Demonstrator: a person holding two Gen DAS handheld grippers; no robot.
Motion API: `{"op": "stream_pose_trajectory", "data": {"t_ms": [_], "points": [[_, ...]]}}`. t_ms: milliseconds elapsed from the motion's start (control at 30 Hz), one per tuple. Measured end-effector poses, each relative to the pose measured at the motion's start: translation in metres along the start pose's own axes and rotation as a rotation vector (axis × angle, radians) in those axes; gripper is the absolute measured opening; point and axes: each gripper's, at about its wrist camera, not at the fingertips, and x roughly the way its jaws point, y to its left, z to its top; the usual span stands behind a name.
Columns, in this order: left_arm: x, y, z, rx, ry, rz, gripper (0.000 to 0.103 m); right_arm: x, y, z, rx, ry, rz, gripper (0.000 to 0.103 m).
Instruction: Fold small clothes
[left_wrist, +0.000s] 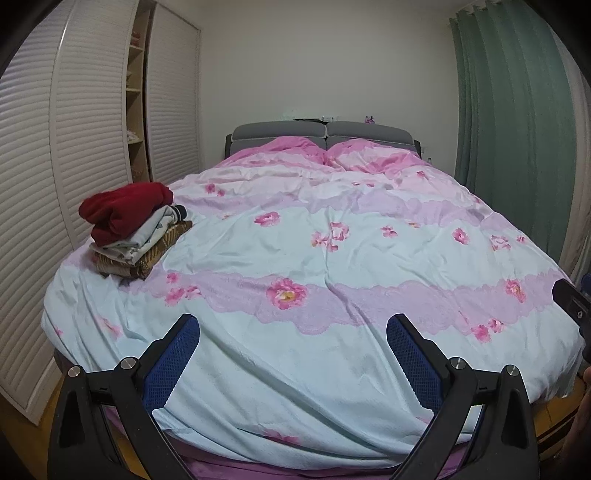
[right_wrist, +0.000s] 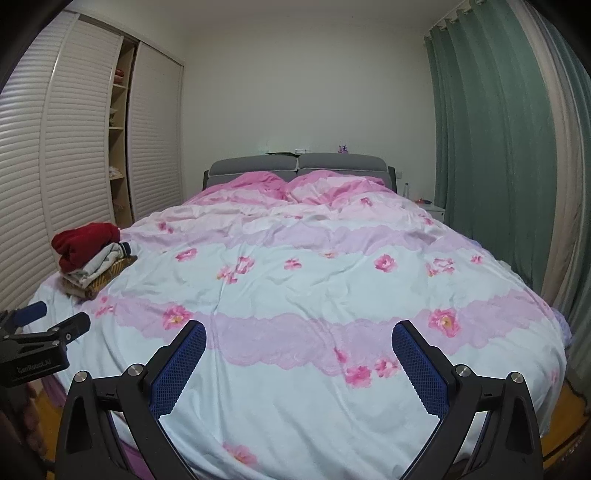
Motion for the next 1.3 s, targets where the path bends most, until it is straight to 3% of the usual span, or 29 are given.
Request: {"op": "stream_pose_trajectory", "data": {"t_ms": [1300], "points": [[-0.0053,-0.0030,0.0009,0.006,-0.009,-0.007,0.103,-0.0037,0.0036,0.0011,-0.010,-0.004,0.007,0.102]]}}
